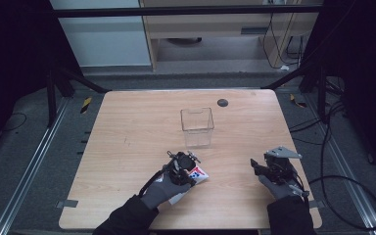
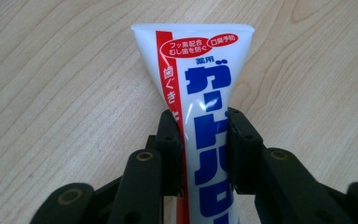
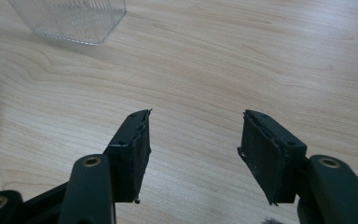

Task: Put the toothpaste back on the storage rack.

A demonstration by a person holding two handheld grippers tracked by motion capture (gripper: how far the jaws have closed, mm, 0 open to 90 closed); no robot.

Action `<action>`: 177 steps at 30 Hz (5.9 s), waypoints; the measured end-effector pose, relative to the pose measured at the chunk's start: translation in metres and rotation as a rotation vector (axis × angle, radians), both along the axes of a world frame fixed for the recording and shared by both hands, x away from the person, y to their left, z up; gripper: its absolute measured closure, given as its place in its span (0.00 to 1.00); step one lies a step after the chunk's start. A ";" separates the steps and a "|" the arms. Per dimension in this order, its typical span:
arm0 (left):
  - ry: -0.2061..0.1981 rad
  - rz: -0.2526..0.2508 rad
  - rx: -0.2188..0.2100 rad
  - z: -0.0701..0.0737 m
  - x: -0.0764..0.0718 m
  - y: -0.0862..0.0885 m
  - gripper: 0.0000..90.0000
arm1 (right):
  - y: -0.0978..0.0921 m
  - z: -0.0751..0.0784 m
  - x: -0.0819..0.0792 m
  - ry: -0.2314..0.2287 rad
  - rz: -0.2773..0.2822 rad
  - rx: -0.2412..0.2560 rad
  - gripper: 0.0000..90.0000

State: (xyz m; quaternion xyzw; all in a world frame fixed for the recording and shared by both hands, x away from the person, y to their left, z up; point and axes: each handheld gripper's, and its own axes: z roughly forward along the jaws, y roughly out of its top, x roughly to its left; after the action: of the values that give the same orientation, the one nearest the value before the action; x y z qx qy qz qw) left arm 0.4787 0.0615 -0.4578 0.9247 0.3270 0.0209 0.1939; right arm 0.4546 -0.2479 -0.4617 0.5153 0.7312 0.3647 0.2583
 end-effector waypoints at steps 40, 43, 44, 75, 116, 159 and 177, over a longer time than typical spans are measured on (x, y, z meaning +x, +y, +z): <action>-0.489 0.303 -0.507 0.128 0.039 0.087 0.81 | -0.001 -0.003 0.000 -0.048 -0.015 -0.029 0.46; -0.530 0.321 -0.518 0.129 0.046 0.082 0.81 | 0.000 -0.004 0.001 -0.047 -0.016 -0.027 0.46; -0.545 0.332 -0.526 0.130 0.048 0.079 0.81 | 0.000 -0.004 0.001 -0.047 -0.016 -0.027 0.46; -0.671 0.393 -0.659 0.135 0.103 0.020 0.81 | -0.003 -0.006 0.003 -0.057 -0.023 -0.014 0.46; -0.612 0.399 -0.583 0.069 0.141 -0.004 0.80 | -0.002 -0.007 0.003 -0.049 -0.009 0.001 0.46; -0.544 0.305 -0.487 0.031 0.130 -0.012 0.63 | -0.001 -0.005 0.002 -0.055 -0.009 -0.007 0.45; -0.555 0.236 -0.496 0.069 0.073 0.038 0.41 | -0.003 -0.004 0.000 -0.067 -0.030 0.001 0.41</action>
State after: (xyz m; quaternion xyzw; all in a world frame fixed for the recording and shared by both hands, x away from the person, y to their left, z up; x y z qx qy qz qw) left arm 0.5520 0.0998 -0.3888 0.7649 0.3612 0.2128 0.4890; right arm 0.4550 -0.2511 -0.4657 0.5138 0.7142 0.3783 0.2877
